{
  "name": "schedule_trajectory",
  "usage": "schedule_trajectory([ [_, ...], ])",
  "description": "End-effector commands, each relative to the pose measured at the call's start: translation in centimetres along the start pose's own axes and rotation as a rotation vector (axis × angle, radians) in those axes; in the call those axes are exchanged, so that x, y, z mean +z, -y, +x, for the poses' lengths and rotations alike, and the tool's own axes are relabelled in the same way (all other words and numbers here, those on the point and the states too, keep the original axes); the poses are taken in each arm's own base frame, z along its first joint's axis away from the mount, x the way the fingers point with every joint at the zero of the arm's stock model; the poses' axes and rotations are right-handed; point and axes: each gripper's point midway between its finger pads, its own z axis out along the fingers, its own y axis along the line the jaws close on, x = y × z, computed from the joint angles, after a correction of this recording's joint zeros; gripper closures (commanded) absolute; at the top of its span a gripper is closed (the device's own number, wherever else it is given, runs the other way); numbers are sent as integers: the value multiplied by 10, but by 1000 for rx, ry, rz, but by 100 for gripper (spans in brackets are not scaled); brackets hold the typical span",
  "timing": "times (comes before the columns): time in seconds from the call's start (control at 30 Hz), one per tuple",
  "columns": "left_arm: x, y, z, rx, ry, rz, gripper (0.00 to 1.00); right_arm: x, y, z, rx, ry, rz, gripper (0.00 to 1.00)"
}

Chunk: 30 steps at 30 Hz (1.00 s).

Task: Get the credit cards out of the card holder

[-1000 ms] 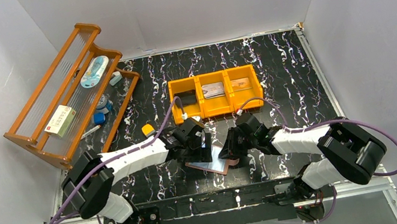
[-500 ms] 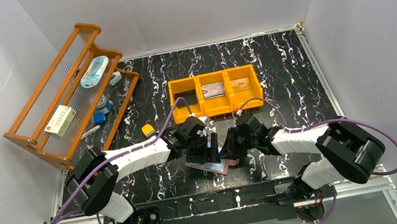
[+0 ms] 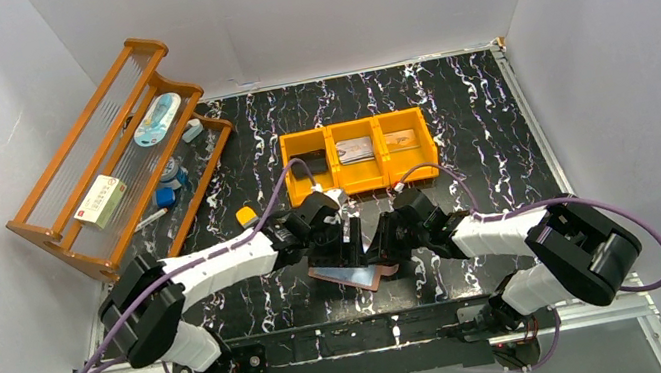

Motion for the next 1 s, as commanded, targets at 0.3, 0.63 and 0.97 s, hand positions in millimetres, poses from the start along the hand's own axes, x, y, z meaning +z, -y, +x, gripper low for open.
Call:
schedule_trajectory([
  [0.3,-21,-42,-17,47,61,-269,21,-1,30,13,12,-24,93,70],
  [0.63,3,-46,9,29,-50,-239,25,0,30,13,12,-29,89,70],
  [0.97,1,-8,3,30,-43,-49,34,2,32,15,16,-35,89,70],
])
